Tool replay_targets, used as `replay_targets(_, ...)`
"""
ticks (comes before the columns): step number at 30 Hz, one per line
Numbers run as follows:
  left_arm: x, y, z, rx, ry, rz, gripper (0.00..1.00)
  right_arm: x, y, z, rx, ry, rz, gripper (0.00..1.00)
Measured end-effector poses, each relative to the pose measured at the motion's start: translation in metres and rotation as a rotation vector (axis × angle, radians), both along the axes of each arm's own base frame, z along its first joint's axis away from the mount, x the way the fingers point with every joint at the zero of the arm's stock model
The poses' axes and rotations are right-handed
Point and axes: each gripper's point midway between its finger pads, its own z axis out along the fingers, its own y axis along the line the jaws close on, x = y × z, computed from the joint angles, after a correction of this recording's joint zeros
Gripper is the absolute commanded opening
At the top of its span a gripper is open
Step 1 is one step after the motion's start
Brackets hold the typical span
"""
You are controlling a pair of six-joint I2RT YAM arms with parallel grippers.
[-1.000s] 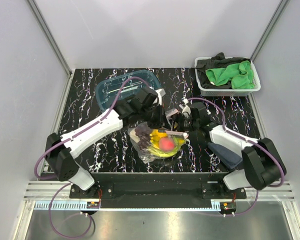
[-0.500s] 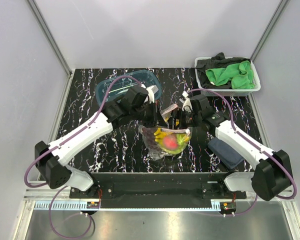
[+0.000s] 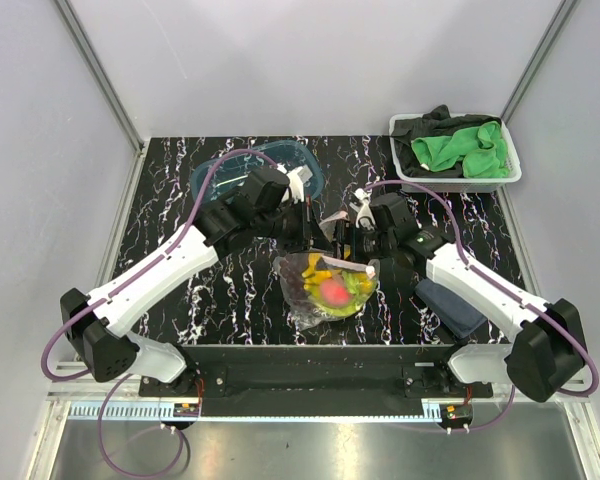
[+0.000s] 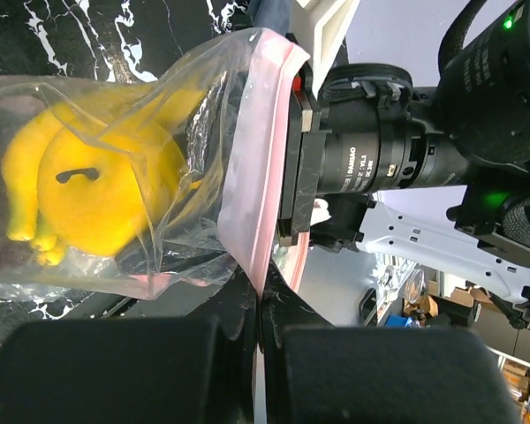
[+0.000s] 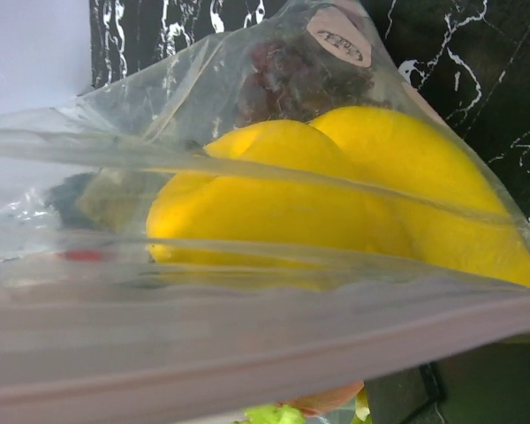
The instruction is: Open the zip-top bag and remove the fake food
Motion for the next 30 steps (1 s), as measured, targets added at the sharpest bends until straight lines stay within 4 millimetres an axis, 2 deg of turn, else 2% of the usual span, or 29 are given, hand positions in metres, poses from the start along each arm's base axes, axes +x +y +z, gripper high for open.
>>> replay_targets(6,0.000,0.000,0.001,-0.005,0.008,0.006,0.00,0.000,-0.003,0.006,-0.034,-0.012,-0.001,0.06)
replay_targets(13,-0.007,-0.007,0.002,-0.010,0.003,-0.009,0.00,0.013,-0.007,0.038,-0.059,-0.049,-0.065,0.01)
replay_targets(21,-0.005,-0.007,-0.001,0.005,-0.023,0.013,0.00,0.010,-0.014,0.037,-0.089,-0.019,-0.111,0.01)
replay_targets(30,-0.008,-0.004,-0.011,0.016,-0.014,0.011,0.00,0.005,-0.038,0.065,-0.145,-0.125,-0.148,0.01)
